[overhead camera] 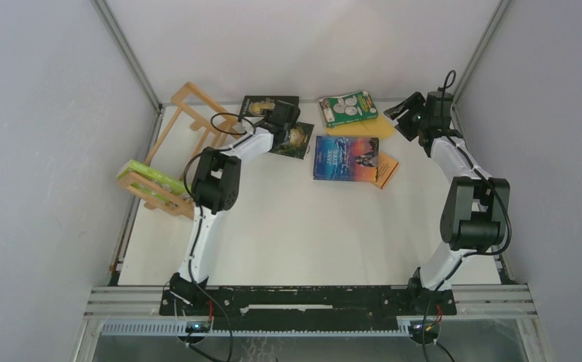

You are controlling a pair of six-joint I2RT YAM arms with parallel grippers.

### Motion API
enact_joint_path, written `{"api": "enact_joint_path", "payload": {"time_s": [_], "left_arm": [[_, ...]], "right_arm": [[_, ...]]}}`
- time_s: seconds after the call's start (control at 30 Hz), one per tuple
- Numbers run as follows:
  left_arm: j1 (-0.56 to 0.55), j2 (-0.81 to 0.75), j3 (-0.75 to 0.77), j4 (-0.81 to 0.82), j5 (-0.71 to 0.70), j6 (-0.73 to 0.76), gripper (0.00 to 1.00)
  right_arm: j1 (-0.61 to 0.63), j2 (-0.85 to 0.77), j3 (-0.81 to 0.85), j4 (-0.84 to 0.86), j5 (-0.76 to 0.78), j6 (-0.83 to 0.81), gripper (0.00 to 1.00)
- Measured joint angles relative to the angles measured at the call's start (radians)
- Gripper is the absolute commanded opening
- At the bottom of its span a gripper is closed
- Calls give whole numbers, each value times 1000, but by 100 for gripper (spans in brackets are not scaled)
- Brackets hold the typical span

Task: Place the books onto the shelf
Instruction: Pick up the book from the center of the board.

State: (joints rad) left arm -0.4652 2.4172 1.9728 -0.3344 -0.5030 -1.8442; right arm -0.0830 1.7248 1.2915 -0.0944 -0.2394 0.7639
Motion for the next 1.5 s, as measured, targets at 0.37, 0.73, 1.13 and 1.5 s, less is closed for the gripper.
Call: {"api": "enact_joint_path", "payload": {"time_s": [0.37,0.73,1.13,1.5], "left_arm": [[14,104,115,76,3,0,87],[29,182,199,124,13,13,59],[35,232,227,180,17,64,31],[35,233,227,240,5,117,0]], "right_arm": [[-2,45,8,33,-3,1,69],[-2,113,48,42,-3,4,68],[4,153,77,46,-6,4,68],[5,153,79,61,-7,1,66]]}}
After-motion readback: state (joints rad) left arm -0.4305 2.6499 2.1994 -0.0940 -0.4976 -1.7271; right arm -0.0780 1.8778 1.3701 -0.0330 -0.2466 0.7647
